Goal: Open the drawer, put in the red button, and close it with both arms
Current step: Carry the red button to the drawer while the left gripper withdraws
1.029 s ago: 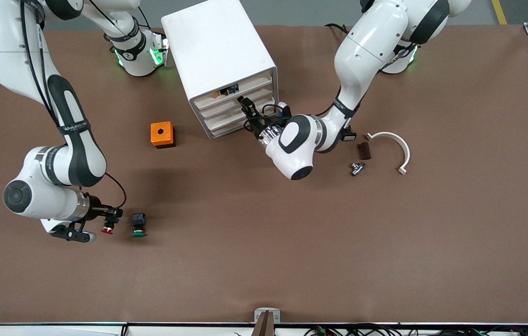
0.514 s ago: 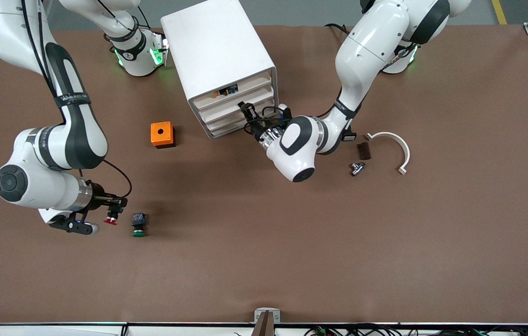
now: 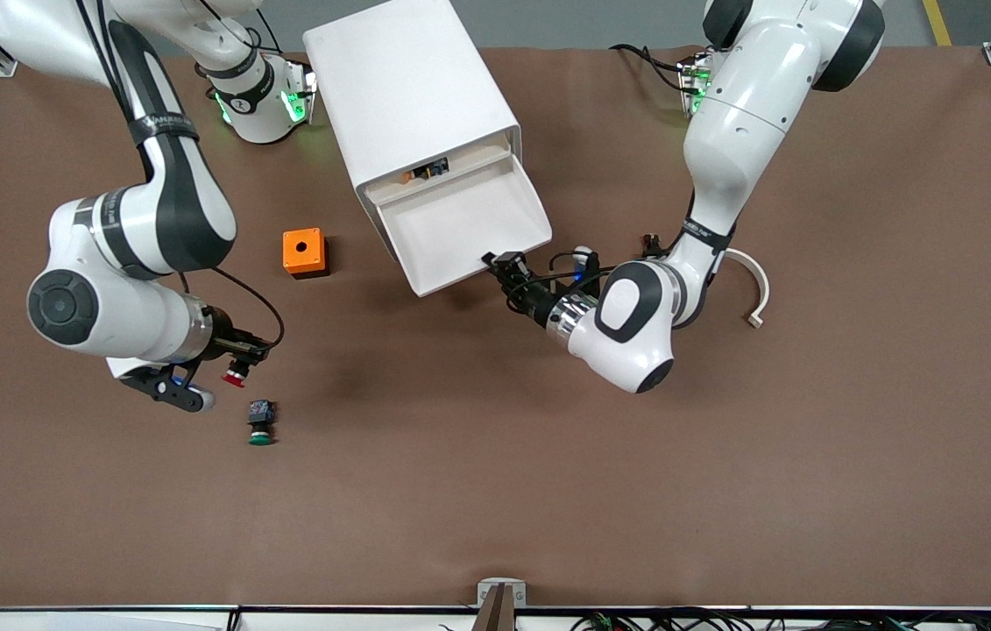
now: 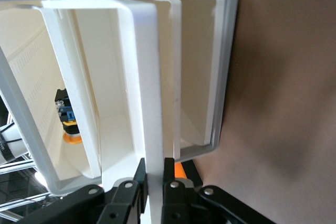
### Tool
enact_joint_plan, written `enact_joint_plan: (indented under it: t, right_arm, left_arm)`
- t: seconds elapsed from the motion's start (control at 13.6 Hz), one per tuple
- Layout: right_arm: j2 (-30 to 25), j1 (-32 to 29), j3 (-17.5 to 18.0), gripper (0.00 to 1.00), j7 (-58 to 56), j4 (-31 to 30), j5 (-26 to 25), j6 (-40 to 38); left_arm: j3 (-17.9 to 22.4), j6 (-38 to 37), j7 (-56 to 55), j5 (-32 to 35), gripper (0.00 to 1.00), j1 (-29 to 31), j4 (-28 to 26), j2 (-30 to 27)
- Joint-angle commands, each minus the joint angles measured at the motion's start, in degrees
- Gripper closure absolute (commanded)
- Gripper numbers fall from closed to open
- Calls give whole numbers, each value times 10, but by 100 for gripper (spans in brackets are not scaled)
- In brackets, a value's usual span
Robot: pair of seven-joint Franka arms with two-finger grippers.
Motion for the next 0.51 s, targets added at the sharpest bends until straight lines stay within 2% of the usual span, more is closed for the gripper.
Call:
enact_joint_plan:
  t: [0.0, 0.07, 0.22, 0.44]
  right_arm:
    - [-26, 34, -2, 100, 79, -5, -3, -25]
    - [-33, 48, -2, 100, 110, -7, -3, -32]
    - [-45, 78, -2, 100, 166, -7, -2, -46]
    - [-54, 133, -2, 100, 265, -7, -2, -53]
  left_arm:
    - [-3, 2, 20, -7, 4, 4, 17, 4]
    - [-3, 2, 20, -7, 1, 10, 17, 3]
    - [0, 1, 34, -3, 1, 21, 20, -3]
    - [3, -24, 107, 5, 1, 76, 46, -8]
